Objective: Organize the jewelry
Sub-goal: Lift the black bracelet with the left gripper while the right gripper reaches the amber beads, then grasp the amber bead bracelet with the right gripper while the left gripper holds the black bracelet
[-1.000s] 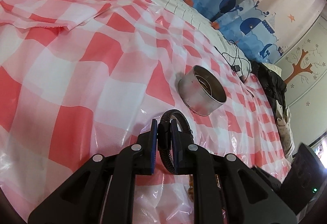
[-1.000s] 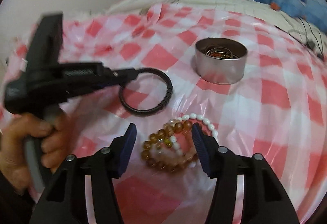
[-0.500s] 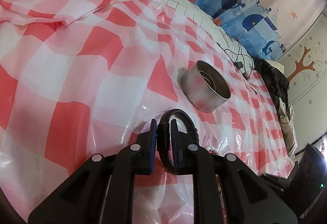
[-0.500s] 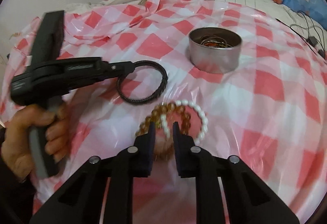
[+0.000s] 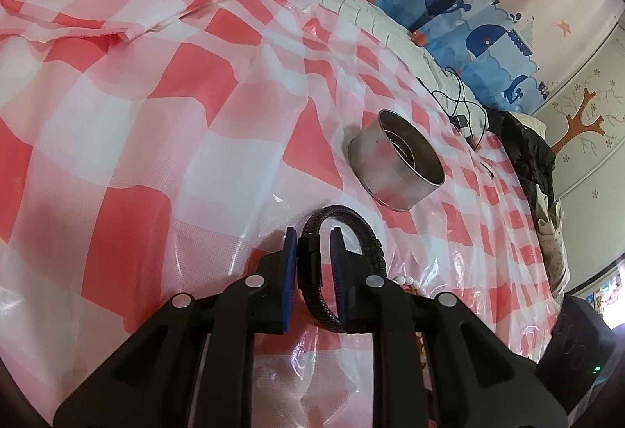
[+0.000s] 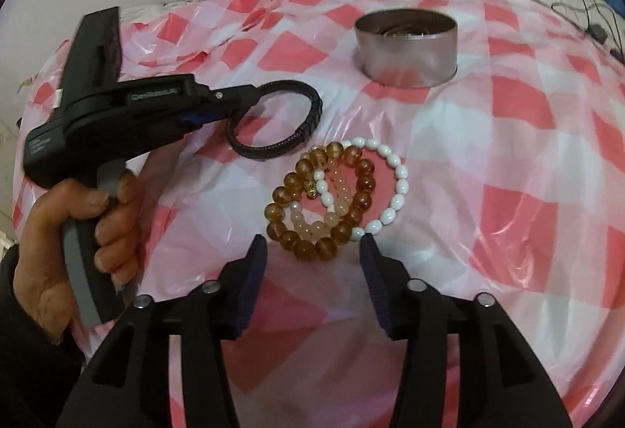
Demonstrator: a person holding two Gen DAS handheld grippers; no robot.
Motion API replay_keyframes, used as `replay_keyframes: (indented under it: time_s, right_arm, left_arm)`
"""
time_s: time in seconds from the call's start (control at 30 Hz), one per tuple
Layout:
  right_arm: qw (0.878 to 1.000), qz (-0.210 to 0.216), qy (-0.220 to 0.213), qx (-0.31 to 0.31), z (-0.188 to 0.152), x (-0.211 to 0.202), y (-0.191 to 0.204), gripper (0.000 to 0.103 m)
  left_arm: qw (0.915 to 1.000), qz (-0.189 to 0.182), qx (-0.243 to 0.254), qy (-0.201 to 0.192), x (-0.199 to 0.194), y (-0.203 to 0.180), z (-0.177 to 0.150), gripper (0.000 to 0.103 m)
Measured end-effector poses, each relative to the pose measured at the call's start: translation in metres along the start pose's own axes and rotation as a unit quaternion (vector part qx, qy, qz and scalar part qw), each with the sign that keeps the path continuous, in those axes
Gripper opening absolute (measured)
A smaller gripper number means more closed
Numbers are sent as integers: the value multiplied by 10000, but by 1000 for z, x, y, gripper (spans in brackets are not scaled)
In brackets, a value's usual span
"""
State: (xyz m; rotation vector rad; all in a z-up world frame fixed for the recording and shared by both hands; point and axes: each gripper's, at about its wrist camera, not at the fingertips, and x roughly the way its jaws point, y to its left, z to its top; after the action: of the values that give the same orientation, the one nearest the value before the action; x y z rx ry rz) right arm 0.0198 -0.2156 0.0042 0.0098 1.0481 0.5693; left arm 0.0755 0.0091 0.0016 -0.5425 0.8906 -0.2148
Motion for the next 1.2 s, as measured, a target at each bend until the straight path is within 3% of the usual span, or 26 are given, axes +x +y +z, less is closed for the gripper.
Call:
replay_keyframes:
  time_s: [0.07, 0.2, 0.3, 0.47, 0.6, 0.63, 0.8, 0.87, 1.0, 1.2]
  right_arm:
    - [9999, 128, -25, 88, 2, 6, 0, 55]
    - [9870, 1375, -472, 678, 6, -11, -13, 55]
    - [9780, 1742, -859, 756, 10, -27, -17, 55]
    - [9892, 925, -747, 854, 14, -17, -26, 53]
    - [9969, 191, -592, 471, 29, 0, -19, 42]
    - [9981, -103, -517, 311, 35, 8, -17, 34]
    - [9938, -925, -309, -533, 31, 28, -1, 22]
    - [9940, -874, -342, -565, 29, 27, -2, 12]
    - [9967, -394, -704, -81, 29, -2, -15, 12]
    - [9918, -201, -1164, 484, 19, -50, -32, 12]
  left_arm:
    - [10000, 1, 9, 14, 1, -1, -1, 19]
    - [10000, -5, -5, 2, 2, -2, -1, 20]
    - [10000, -7, -5, 1, 2, -1, -1, 21]
    - [10000, -4, 0, 2, 3, -2, -1, 23]
    - [10000, -10, -9, 0, 2, -1, 0, 25]
    - [10000, -10, -12, -1, 2, -1, 0, 26]
    - [10000, -8, 6, -1, 3, -2, 0, 29]
    - [10000, -5, 21, -2, 3, -2, 0, 30]
    - [10000, -8, 3, -5, 3, -2, 0, 30]
    - [10000, 0, 22, -2, 4, -2, 0, 31]
